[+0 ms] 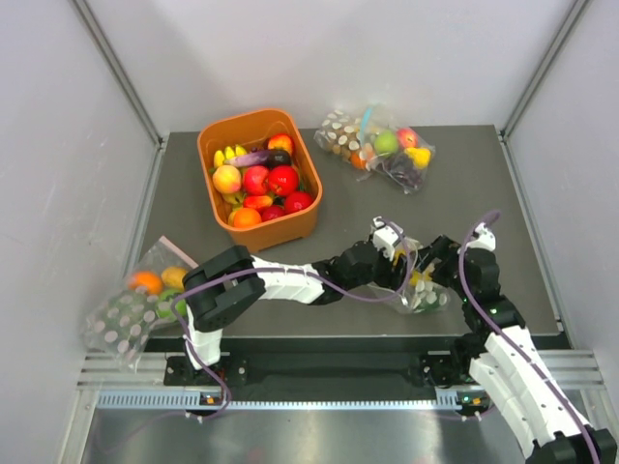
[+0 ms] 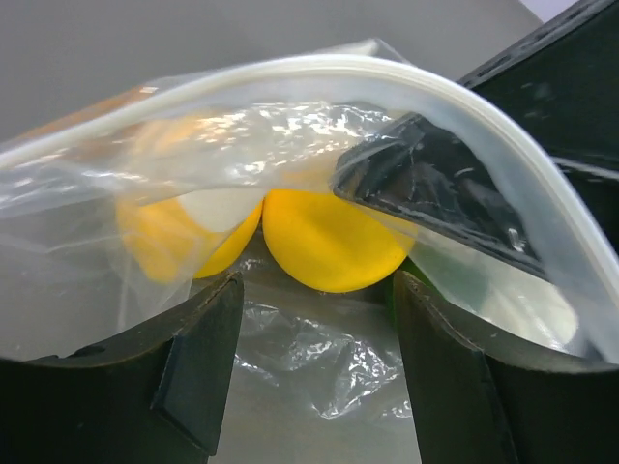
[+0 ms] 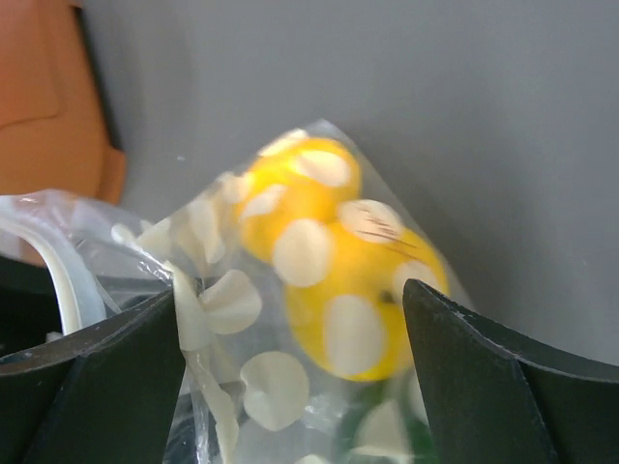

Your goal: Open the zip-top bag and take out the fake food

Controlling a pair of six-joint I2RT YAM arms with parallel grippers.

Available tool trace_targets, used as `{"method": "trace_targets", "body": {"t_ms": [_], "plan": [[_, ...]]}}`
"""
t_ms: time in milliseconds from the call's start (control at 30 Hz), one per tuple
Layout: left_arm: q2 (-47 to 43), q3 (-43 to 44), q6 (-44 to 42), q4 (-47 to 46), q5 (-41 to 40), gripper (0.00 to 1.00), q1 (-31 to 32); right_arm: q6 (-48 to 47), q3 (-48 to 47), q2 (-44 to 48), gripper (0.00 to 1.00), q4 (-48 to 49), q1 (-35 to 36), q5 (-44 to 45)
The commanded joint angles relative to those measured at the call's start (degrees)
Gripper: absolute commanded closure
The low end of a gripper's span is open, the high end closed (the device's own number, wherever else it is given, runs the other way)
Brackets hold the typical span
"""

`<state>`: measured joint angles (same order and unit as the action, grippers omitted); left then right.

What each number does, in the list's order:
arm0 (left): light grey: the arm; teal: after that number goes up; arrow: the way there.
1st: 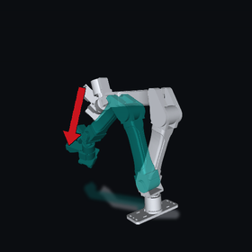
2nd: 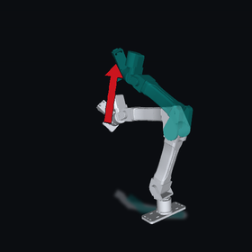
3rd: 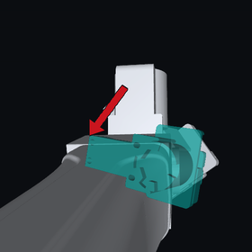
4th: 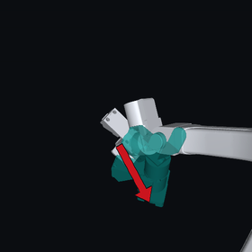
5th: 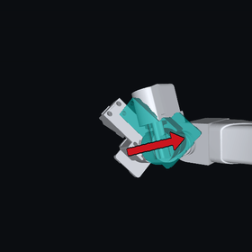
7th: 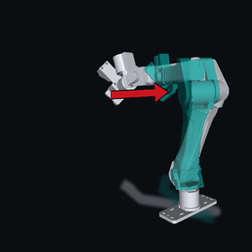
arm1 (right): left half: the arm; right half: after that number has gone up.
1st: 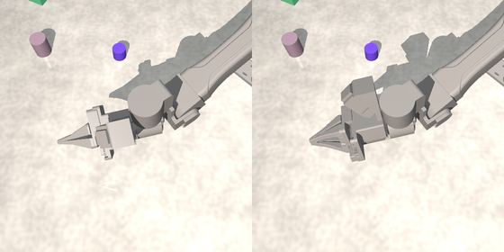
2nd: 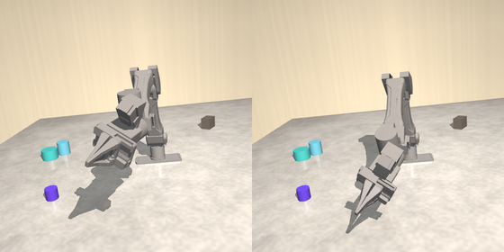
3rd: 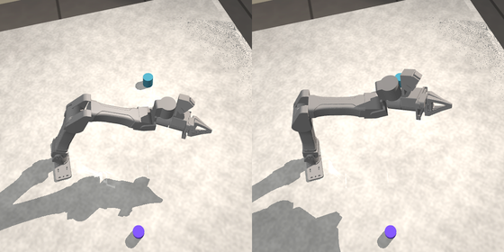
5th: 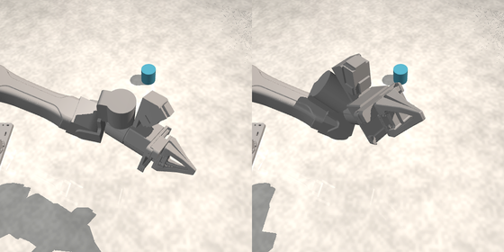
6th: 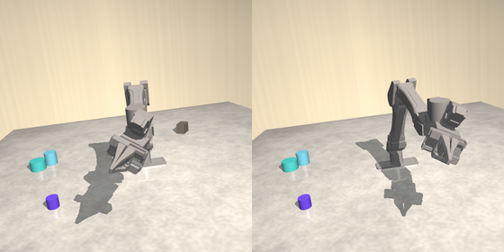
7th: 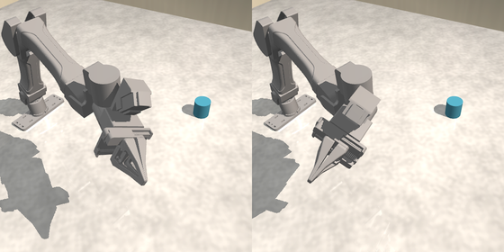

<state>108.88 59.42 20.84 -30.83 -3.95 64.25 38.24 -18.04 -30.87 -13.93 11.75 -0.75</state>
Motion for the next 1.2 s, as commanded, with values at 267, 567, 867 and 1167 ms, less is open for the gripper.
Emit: {"method": "trace_targets", "body": {"t_ms": [267, 567, 867, 1167], "plan": [[-0.6, -0.8, -1.0, -3.0, -0.1, 0.31, 0.0, 1.9, 1.4, 5.5, 0.09, 5.2, -1.7, -9.5], [-0.3, -2.0, -0.3, -4.1, -0.3, 0.30, -0.5, -2.1, -2.8, 5.3, 0.06, -3.2, -2.8, -0.6], [-0.2, -2.0, -0.8, -5.0, 0.8, 0.30, -0.5, -0.7, 3.4, -2.3, 0.08, 5.9, -4.1, -5.0], [1.7, 0.3, -0.9, -6.4, 2.8, 0.28, -0.5, 1.7, 9.1, -5.8, 0.55, 10.7, -4.9, -8.7]]}}
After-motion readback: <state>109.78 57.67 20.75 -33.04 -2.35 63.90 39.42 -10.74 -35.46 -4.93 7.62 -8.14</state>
